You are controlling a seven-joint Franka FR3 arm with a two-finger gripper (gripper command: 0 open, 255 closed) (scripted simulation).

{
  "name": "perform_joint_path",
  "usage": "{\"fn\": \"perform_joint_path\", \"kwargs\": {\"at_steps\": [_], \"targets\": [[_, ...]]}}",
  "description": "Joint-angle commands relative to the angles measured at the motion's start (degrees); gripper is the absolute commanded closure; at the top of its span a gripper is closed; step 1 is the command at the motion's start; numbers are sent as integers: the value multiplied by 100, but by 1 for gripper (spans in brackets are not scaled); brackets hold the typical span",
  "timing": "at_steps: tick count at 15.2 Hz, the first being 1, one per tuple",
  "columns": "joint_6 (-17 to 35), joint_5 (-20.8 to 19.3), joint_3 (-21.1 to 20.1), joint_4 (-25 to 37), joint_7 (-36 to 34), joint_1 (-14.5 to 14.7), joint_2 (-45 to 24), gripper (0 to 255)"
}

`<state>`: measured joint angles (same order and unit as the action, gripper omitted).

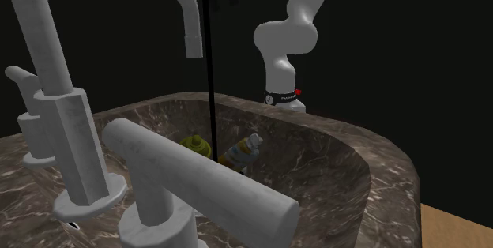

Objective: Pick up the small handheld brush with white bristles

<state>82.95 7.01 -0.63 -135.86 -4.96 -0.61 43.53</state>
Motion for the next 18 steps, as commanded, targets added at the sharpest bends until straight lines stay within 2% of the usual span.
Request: {"fn": "perform_joint_path", "kwargs": {"at_steps": [1, 10, 14, 18], "targets": [[0, 0, 0, 0, 0, 0, 0, 0], [2150, 366, -304, -1765, 521, 430, 130, 0], [3248, 598, -467, -2359, 776, 679, -141, 0], [4471, 884, -628, -2801, 1062, 977, -688, 0]]}}
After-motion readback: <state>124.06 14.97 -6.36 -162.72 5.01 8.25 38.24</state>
